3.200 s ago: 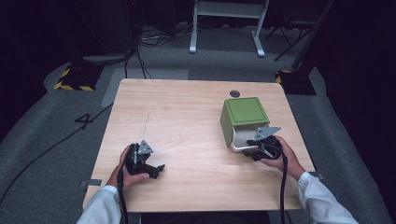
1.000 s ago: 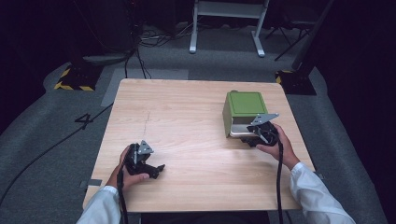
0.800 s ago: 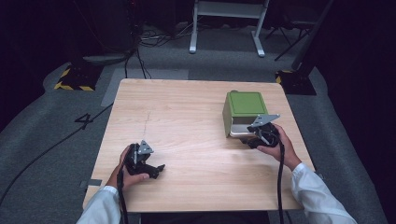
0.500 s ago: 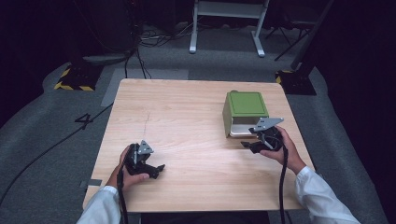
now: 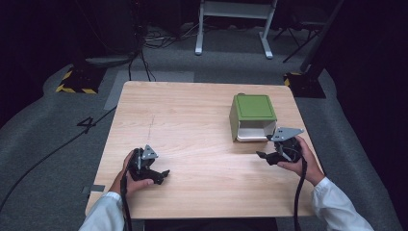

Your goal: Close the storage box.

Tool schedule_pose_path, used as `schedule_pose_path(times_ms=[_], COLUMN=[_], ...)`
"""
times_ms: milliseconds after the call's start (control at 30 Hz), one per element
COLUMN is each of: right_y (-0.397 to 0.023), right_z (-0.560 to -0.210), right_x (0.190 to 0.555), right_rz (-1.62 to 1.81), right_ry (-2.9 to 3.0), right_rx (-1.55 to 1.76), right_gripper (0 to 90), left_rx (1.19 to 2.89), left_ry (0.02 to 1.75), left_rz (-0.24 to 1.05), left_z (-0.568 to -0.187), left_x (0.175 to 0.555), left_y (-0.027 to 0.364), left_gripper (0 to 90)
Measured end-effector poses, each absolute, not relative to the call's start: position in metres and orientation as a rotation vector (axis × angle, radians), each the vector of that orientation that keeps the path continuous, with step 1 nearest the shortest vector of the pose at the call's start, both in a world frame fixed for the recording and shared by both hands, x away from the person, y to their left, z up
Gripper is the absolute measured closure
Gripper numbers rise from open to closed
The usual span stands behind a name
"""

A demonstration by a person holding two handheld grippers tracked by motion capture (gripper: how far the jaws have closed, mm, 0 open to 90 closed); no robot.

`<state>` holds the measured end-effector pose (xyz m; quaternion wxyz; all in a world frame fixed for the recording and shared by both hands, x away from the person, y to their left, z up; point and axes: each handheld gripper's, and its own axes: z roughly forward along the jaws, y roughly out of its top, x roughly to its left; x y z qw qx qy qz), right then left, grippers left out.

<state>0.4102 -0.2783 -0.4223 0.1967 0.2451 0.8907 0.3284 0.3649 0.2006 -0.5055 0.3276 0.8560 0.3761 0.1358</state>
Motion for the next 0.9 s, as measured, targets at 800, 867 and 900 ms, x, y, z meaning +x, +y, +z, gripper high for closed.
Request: schedule_pose_path(times_ms=[800, 867, 900], right_y=[-0.344, -0.35, -0.353], right_z=[-0.445, -0.451, -0.454], right_x=[0.384, 0.382, 0.381], right_rz=[0.873, 0.889, 0.883], right_ry=[2.45, 2.447, 2.448], right_rx=[0.81, 0.843, 0.854], right_gripper=[20.8, 20.8, 20.8], left_rx=[2.242, 2.242, 2.241], left_ry=[0.985, 0.985, 0.985], left_rz=[0.355, 0.357, 0.356], left_z=[-0.506, -0.505, -0.506], left_x=[0.365, 0.365, 0.365], left_y=[0.201, 0.201, 0.201], left_gripper=[0.4, 0.4, 0.4])
